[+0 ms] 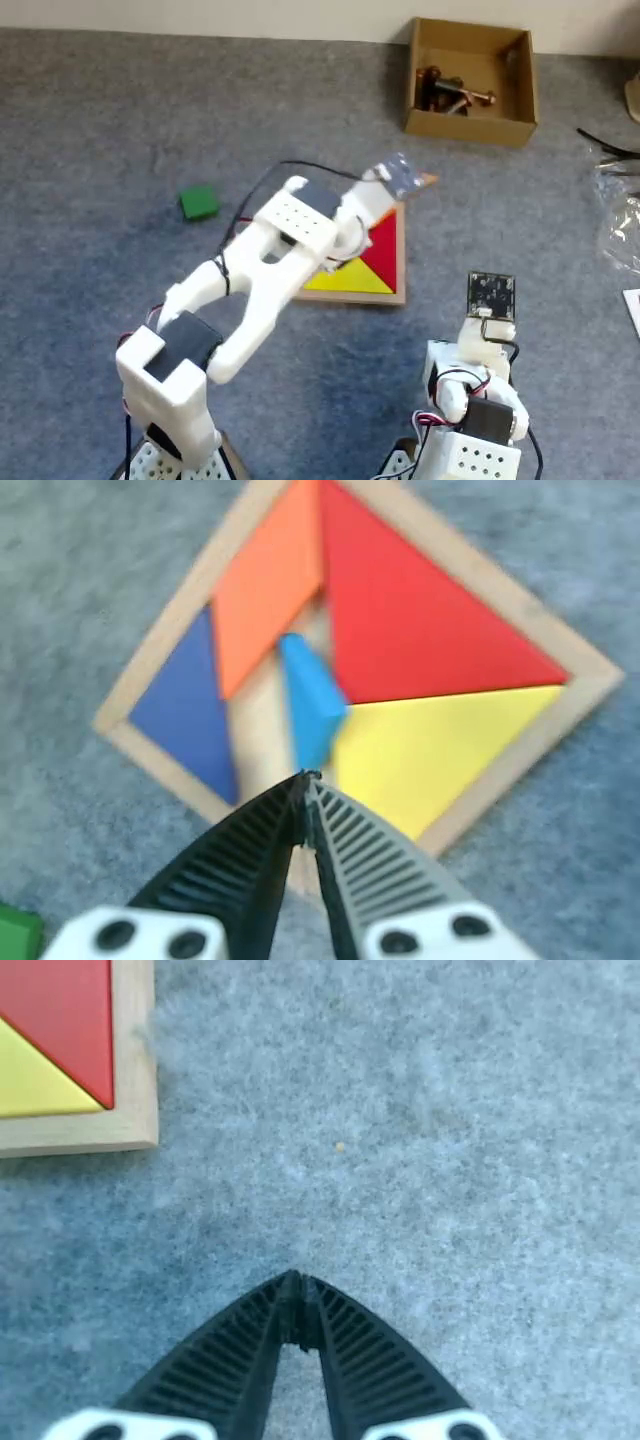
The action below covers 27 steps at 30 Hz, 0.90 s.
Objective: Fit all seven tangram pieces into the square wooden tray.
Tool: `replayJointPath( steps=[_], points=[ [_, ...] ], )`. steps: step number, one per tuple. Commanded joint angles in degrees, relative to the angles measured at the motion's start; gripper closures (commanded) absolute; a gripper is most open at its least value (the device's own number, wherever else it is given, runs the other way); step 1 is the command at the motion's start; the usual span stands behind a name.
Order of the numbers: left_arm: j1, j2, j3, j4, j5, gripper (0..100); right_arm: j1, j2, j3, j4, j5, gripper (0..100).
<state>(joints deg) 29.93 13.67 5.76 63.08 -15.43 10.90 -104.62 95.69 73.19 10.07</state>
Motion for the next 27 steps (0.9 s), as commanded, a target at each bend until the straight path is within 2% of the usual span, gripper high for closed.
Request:
replayJointPath(
  steps=[1, 17, 27],
  points=[
    [2.9, -3.6, -0.7, 2.1, 0.4, 99, 0.6, -0.6, 6.3, -1.7, -0.4, 98.9],
    [2.9, -3.5, 1.6, 8.0, 0.4, 99, 0.6, -0.6, 6.3, -1.7, -0.4, 98.9],
    [-1.9, -2.6, 3.4, 0.1, 0.3, 100, 0.6, -0.6, 6.3, -1.7, -0.4, 98.9]
  ],
)
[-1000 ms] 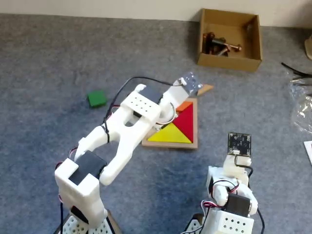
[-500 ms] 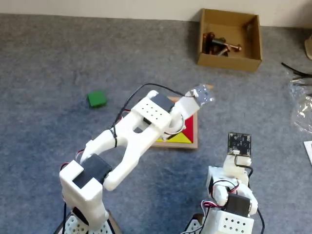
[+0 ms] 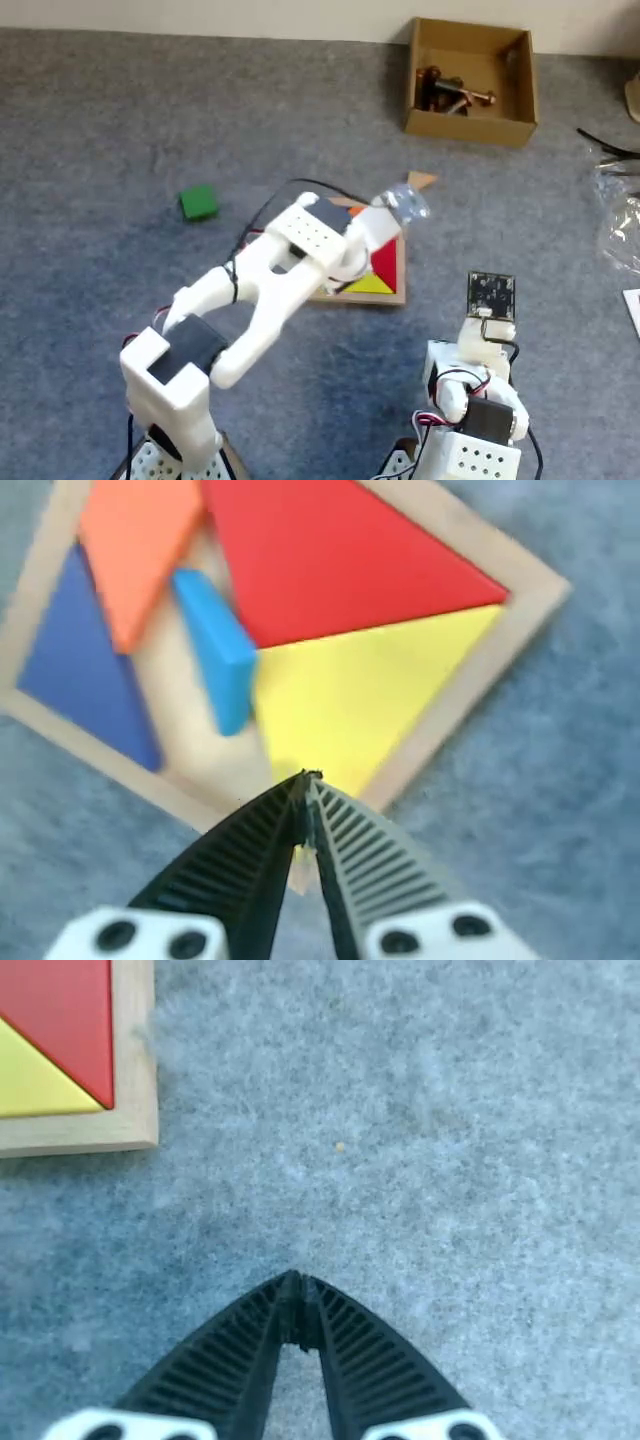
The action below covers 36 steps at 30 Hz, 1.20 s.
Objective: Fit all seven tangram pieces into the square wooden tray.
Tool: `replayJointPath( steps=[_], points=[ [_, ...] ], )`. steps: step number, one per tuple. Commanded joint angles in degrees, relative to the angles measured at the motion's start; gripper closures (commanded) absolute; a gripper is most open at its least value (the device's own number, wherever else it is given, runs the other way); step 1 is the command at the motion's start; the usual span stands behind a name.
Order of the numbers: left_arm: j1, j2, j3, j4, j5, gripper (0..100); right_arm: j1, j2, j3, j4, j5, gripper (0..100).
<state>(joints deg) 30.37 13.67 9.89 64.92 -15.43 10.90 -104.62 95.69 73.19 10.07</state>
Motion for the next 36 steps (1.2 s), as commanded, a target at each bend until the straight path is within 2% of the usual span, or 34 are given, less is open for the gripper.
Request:
replayJointPath(
  steps=[1, 8, 36],
  points=[
    [-2.6, -2.1, -0.9, -2.5, 0.3, 100, 0.6, -0.6, 6.3, -1.7, -0.4, 98.9],
    [-2.8, 1.5, -1.0, -5.6, 0.3, 100, 0.6, -0.6, 6.3, -1.7, -0.4, 98.9],
    [-2.7, 2.2, -1.6, -7.5, 0.4, 100, 0.6, -0.6, 6.3, -1.7, -0.4, 98.9]
  ],
)
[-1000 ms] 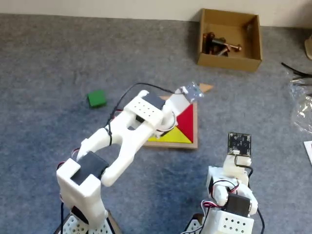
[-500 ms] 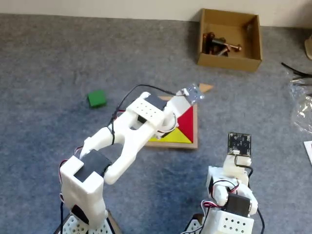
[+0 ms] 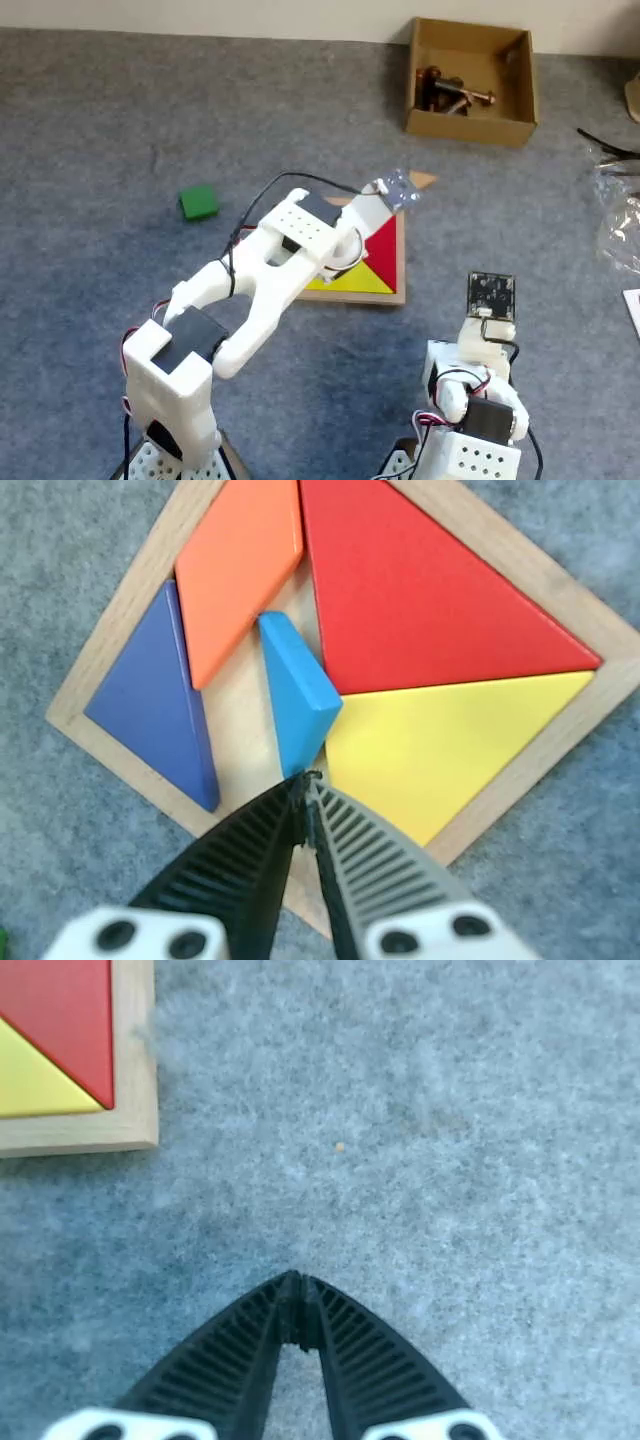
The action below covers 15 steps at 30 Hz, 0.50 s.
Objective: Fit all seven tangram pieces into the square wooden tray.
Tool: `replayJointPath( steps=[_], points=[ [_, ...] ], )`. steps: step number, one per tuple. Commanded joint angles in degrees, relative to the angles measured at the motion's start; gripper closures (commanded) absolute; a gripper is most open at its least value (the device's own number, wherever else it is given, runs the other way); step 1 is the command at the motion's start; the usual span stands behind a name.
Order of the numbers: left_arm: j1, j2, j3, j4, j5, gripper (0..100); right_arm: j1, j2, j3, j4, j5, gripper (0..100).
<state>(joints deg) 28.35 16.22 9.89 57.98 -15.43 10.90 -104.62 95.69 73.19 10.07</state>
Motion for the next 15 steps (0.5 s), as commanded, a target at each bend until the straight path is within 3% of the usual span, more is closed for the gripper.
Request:
replayJointPath(
  steps=[1, 15],
  points=[
    [-0.7, -0.4, -1.6, -0.4, 0.4, 100, 0.6, -0.6, 6.3, -1.7, -0.4, 98.9],
    [-0.8, 8.2, -7.9, 0.9, 0.4, 100, 0.6, -0.6, 6.3, -1.7, -0.4, 98.9]
  ],
)
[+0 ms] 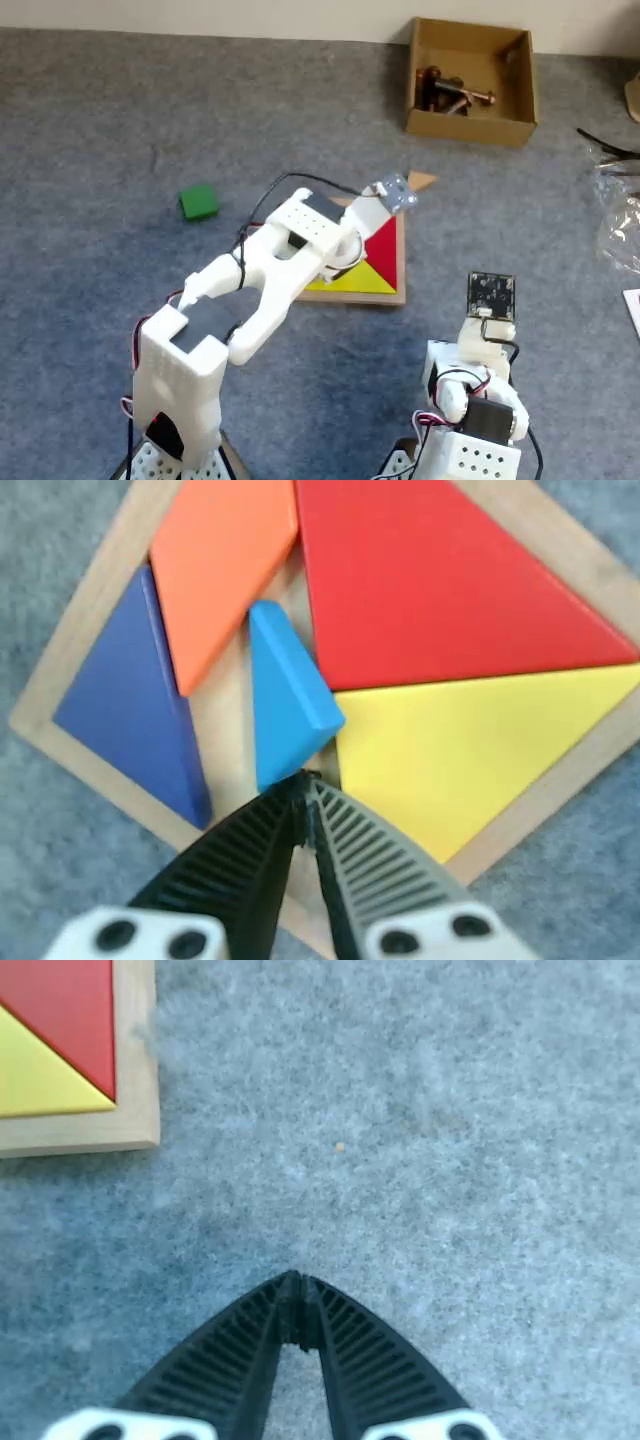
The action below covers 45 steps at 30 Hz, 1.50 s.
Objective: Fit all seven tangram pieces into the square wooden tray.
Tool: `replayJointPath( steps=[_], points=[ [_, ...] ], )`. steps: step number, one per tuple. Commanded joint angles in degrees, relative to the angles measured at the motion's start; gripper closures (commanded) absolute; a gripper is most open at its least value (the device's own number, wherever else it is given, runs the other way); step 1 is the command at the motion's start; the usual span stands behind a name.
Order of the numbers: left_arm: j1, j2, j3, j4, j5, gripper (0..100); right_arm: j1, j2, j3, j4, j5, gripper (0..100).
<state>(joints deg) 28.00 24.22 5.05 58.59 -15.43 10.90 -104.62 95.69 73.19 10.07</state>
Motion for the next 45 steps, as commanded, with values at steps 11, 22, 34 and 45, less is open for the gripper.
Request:
replayJointPath(
  steps=[11, 22, 34, 45],
  points=[
    [-2.4, -0.1, -3.5, -3.7, 0.3, 99, 0.6, -0.6, 6.3, -1.7, -0.4, 98.9],
    [-3.6, -0.2, -3.5, -10.4, 0.3, 99, 0.6, -0.6, 6.3, -1.7, -0.4, 98.9],
    [-1.1, -1.0, -3.5, -10.9, 0.4, 99, 0.6, -0.6, 6.3, -1.7, -0.4, 98.9],
    [-1.7, -19.1, -3.0, 1.3, 0.4, 99, 0.6, -0.6, 6.3, -1.7, -0.4, 98.9]
  ],
)
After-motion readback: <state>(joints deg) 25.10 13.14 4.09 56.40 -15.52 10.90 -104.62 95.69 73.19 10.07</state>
